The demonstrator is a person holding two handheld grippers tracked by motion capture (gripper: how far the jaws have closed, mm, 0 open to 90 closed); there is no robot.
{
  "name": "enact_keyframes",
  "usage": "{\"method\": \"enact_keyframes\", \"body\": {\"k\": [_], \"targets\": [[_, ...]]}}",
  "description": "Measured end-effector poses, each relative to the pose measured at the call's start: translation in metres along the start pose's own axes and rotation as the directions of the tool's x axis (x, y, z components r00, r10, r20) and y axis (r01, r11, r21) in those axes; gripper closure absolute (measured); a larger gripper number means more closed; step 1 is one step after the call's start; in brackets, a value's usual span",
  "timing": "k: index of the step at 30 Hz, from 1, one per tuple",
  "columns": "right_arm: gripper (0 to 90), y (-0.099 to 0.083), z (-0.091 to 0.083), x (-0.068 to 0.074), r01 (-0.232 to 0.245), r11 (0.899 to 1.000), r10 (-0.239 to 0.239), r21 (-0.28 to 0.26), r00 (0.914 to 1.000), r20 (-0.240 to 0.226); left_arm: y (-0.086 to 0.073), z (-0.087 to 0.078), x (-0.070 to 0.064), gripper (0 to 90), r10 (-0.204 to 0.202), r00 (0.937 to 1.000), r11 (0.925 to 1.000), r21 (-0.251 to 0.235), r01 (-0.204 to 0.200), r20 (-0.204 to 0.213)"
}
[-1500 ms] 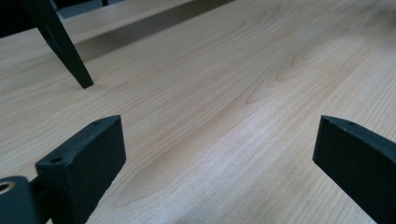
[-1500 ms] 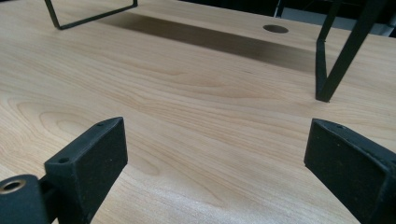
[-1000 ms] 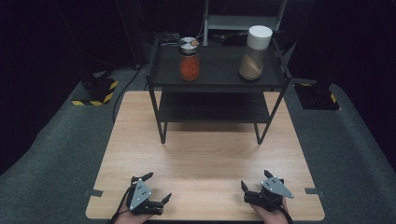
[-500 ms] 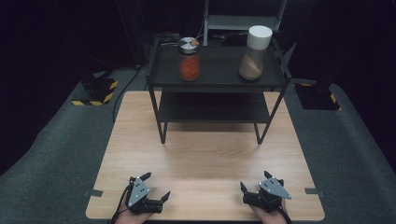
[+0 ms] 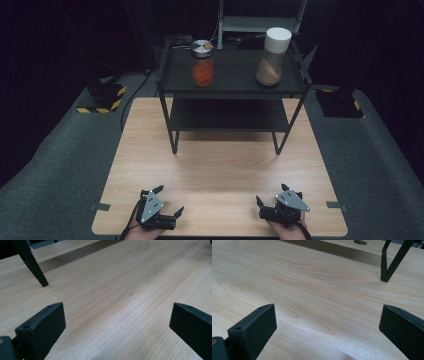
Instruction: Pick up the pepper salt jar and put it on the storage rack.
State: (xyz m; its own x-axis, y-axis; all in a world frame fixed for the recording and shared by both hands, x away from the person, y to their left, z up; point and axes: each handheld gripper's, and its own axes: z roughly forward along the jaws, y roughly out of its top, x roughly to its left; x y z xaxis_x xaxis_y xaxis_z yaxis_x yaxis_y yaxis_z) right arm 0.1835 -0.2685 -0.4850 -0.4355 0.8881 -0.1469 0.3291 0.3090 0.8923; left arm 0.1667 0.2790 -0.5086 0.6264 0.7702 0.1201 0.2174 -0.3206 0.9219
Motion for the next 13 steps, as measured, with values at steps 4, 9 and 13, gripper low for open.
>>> {"method": "enact_keyframes", "body": {"k": [4,9,13], "targets": [[0.8,0.0013,0.0005,0.0025,0.010,1.000,-0.010,0.007,0.9999,0.007,-0.0004,-0.0002,0.0008,0.9,-0.003,1.0000,1.0000,-0.002,0.003,0.005],[0.8,0.0012,0.0004,0.0019,0.004,1.000,-0.004,0.007,1.0000,0.009,-0.0011,-0.0006,0.0017,1.2,-0.004,0.9999,1.0000,-0.005,0.004,0.010],[0.9,0.0009,0.0003,0.0006,0.001,1.000,-0.001,0.005,1.0000,0.003,-0.0001,-0.0002,0.0019,1.4,-0.001,0.9999,1.0000,0.000,0.001,0.012]]}}
